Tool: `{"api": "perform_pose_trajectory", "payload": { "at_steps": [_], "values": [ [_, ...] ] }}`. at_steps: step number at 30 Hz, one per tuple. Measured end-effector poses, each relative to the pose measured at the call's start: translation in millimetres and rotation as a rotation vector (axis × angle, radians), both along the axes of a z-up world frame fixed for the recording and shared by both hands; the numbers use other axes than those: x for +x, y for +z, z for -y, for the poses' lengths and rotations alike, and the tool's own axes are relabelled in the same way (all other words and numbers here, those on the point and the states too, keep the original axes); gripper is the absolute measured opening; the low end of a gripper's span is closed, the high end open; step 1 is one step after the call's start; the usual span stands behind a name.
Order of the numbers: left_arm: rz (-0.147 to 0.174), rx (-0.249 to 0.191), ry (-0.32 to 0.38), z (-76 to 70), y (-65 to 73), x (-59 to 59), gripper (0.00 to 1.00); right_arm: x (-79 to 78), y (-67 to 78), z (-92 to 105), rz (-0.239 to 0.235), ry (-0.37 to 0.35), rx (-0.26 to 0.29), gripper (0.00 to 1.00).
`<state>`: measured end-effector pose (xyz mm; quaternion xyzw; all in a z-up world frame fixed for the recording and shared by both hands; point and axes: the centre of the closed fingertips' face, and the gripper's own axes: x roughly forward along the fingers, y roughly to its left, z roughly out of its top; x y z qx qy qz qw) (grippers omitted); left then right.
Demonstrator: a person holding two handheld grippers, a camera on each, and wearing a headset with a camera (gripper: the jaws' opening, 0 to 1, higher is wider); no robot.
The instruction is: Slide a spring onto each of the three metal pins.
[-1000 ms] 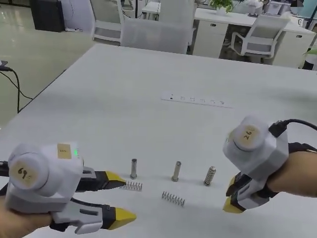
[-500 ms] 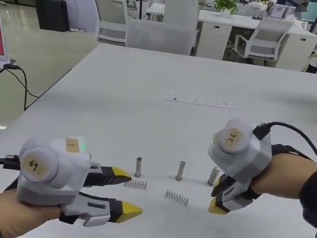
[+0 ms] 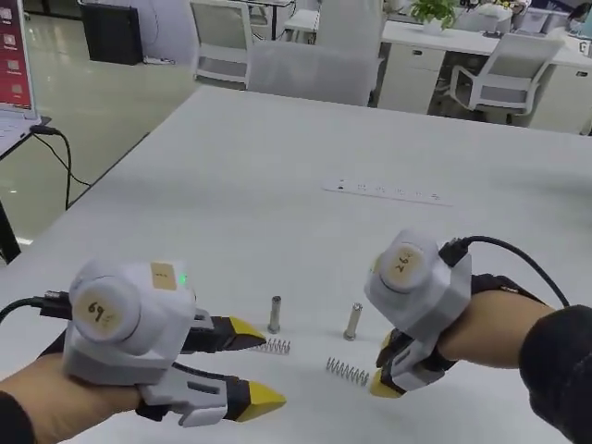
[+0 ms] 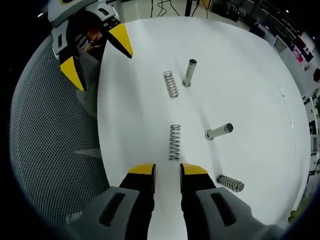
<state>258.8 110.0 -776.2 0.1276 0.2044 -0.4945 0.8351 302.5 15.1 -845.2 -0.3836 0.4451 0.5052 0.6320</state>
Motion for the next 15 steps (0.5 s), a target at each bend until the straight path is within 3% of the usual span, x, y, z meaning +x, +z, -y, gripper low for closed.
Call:
{"api": "perform_pose_trajectory", "payload": {
  "at_steps": [15],
  "values": [
    [-0.001,-0.002,0.006,-0.8,0.4,2.6,0.33,10.2,-16.9,-8.8,-0.014,0.035,-0.03,0.14]
  ]
}}
